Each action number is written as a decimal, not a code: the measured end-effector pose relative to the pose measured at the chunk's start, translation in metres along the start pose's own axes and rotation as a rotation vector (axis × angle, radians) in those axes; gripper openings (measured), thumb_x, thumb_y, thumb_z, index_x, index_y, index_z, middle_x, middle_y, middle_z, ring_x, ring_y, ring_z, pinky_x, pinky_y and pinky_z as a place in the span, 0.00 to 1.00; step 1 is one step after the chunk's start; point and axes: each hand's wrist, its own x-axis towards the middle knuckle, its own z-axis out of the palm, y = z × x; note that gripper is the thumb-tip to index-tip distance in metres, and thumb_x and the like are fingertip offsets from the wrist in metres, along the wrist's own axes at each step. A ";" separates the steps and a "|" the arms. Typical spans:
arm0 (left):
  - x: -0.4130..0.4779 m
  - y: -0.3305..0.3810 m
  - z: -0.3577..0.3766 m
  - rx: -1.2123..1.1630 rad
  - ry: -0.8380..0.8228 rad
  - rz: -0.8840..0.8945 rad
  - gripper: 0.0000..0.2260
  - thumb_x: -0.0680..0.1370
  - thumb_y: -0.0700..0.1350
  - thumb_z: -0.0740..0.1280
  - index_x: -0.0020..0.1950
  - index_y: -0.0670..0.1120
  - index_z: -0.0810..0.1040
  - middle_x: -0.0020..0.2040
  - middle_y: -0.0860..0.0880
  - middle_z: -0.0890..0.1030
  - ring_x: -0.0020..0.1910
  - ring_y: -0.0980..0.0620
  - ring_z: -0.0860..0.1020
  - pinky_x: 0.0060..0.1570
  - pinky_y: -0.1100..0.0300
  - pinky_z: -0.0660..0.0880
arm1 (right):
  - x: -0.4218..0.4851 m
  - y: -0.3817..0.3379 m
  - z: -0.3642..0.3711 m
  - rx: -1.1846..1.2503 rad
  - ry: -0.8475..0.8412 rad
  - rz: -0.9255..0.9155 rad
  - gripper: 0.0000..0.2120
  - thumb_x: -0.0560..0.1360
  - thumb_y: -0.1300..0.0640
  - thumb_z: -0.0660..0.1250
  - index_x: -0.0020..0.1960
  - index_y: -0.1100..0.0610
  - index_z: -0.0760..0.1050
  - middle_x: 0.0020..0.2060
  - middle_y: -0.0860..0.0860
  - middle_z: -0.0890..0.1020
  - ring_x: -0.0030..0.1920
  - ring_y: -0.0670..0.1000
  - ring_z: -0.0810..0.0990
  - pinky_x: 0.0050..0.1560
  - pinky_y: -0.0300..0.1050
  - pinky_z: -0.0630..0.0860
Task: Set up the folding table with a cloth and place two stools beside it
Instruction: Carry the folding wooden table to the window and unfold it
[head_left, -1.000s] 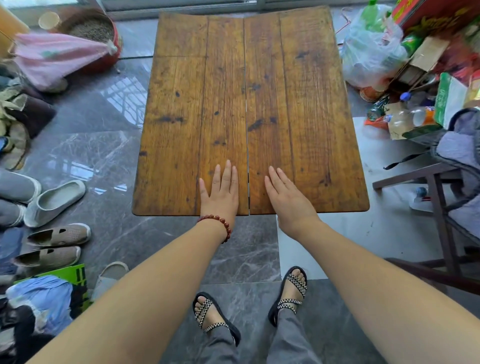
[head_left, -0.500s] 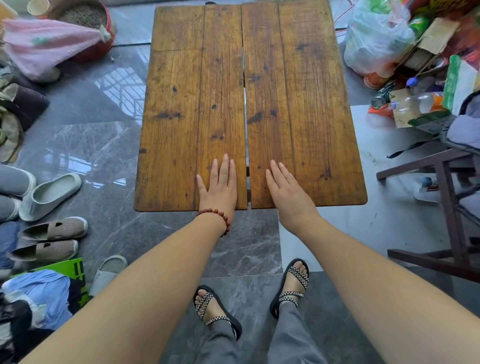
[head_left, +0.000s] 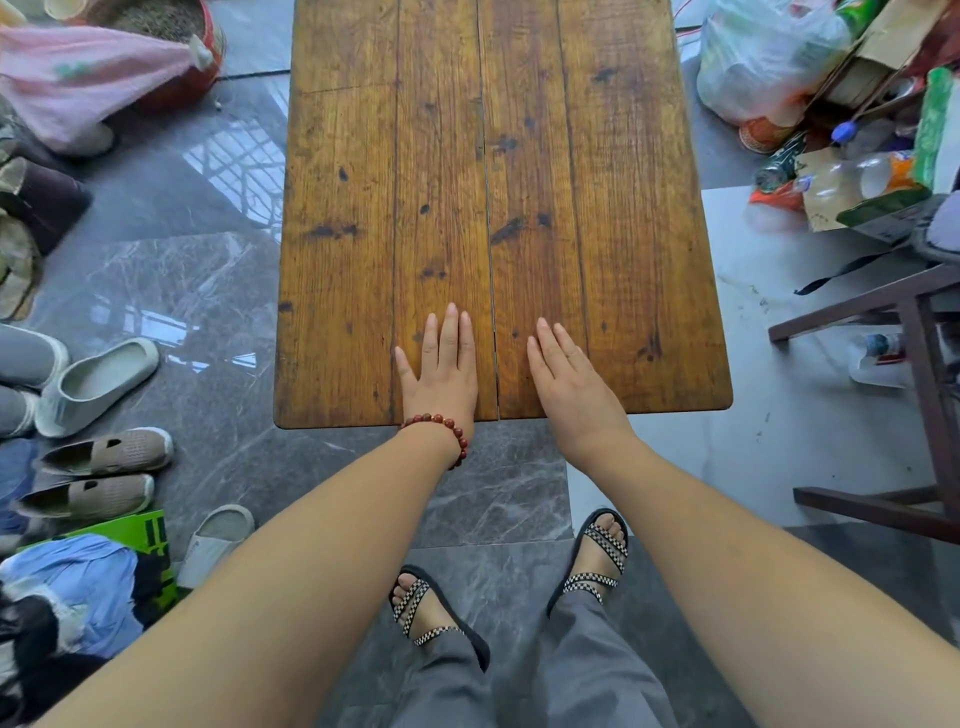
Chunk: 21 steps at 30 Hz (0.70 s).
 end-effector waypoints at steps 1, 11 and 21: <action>0.000 0.000 0.003 0.002 -0.005 0.002 0.44 0.74 0.33 0.63 0.73 0.42 0.29 0.74 0.46 0.30 0.74 0.45 0.34 0.70 0.38 0.43 | -0.001 -0.001 0.003 0.003 -0.007 0.001 0.38 0.75 0.73 0.60 0.76 0.63 0.39 0.76 0.58 0.40 0.76 0.56 0.40 0.74 0.47 0.46; 0.001 0.003 0.008 0.032 -0.025 0.012 0.49 0.72 0.39 0.69 0.72 0.41 0.29 0.74 0.44 0.29 0.74 0.44 0.34 0.69 0.37 0.45 | 0.000 0.000 0.014 0.011 0.006 0.046 0.41 0.73 0.72 0.63 0.76 0.62 0.40 0.76 0.58 0.40 0.76 0.56 0.40 0.74 0.46 0.45; 0.013 0.006 0.002 -0.054 -0.130 0.024 0.59 0.66 0.38 0.73 0.68 0.58 0.23 0.69 0.51 0.21 0.69 0.38 0.26 0.57 0.22 0.44 | 0.019 -0.008 0.018 -0.068 -0.011 0.162 0.54 0.68 0.65 0.72 0.75 0.59 0.32 0.74 0.57 0.34 0.75 0.56 0.35 0.73 0.56 0.45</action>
